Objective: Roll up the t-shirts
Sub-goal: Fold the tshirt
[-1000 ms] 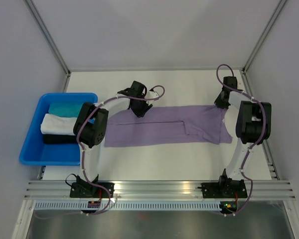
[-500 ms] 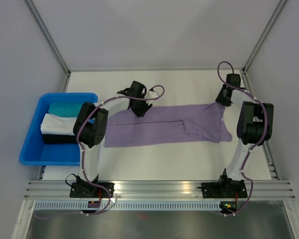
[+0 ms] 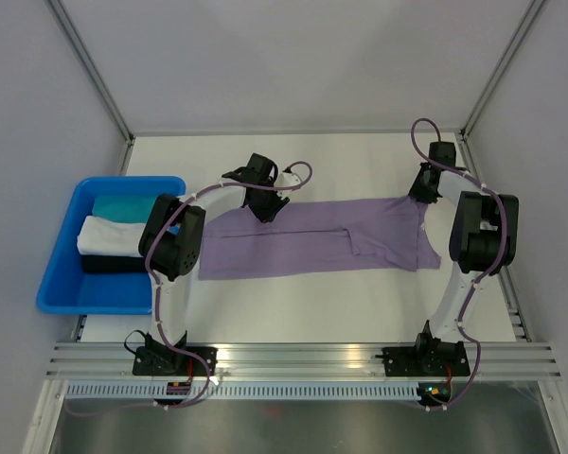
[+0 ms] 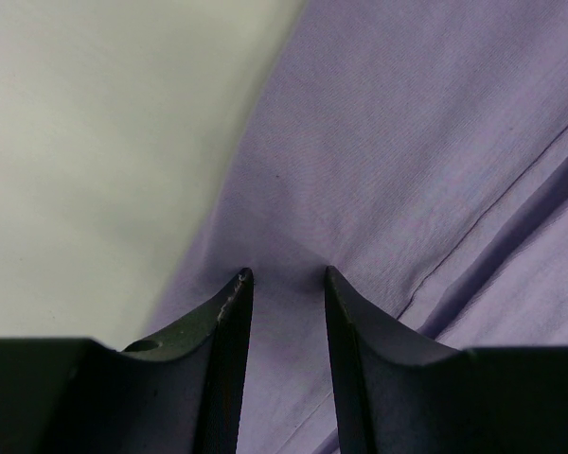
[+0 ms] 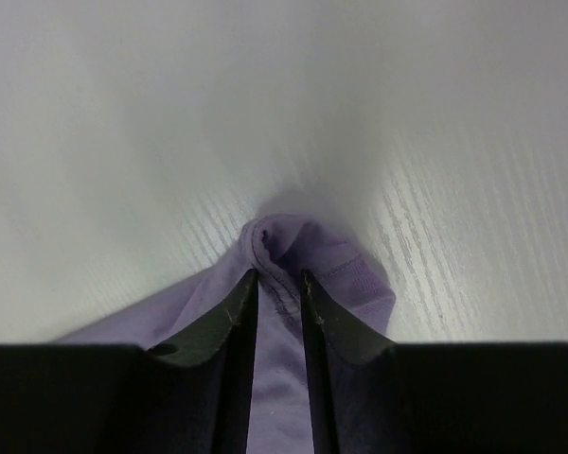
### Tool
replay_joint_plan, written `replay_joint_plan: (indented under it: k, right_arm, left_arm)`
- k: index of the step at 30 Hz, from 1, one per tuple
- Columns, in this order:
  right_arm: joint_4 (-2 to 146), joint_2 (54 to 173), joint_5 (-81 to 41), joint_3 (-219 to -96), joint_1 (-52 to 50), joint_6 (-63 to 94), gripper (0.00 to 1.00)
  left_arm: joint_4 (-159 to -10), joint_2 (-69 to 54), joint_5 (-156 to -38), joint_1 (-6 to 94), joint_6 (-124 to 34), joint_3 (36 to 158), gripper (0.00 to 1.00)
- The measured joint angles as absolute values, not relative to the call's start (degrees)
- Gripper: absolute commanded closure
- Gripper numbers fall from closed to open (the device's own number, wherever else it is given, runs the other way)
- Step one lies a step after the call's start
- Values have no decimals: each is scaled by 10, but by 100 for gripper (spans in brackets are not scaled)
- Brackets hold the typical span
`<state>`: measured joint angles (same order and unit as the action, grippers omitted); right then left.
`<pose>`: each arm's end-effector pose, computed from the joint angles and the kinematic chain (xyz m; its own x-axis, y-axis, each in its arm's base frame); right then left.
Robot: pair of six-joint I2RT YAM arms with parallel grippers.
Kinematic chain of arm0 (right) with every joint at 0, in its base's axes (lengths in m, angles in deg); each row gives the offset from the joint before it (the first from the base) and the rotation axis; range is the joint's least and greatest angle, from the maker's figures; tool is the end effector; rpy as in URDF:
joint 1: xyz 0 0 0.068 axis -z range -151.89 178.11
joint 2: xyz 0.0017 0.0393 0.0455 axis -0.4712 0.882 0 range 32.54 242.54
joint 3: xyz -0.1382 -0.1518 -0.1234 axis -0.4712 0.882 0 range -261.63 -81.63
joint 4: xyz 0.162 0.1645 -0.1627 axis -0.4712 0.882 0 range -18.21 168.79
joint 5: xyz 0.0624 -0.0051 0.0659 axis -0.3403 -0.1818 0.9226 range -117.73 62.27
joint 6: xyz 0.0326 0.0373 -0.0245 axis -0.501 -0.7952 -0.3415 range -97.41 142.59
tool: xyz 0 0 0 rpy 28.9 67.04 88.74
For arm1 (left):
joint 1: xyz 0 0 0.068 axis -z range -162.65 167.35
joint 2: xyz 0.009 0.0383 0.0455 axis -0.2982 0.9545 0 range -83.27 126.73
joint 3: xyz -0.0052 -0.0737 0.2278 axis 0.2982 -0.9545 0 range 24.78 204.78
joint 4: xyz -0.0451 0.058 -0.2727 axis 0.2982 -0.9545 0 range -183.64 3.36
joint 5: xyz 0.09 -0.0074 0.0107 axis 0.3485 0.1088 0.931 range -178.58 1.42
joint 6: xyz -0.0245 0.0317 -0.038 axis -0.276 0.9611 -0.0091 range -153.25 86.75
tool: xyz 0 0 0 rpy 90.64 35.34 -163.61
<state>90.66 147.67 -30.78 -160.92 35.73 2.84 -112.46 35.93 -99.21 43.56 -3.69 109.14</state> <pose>0.4296 -0.0595 0.1223 -0.7065 0.4349 -0.5583 0.4265 0.8912 0.1544 0.3916 -0.2005 0.1136 -0.4261 0.7503 -0.5055 0.8341 0.5422 0.1017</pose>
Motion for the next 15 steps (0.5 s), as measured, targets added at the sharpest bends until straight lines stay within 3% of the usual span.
replay_joint_plan:
  k: [4,6,7,8,15]
  right_arm:
    - [907,1490,-305,-1609,357,28,71]
    - [907,1490,-305,-1609,357,30,83]
    - [907,1490,-305,-1609,357,31,96]
    - [907,1491,-305,-1609,357,33,99]
    - [916,1491,-312,-1617,357,31,100]
  left_arm:
    - [-1125,360,-992,436,-37,1091,59]
    - [-1124,359,-992,436,-37,1091,59]
    - [-1124,360,-992,436,-37,1091,59]
    - [-1124,359,-992,436,-37,1091,59]
    - [-1124,360,-992,436,-37,1091,59]
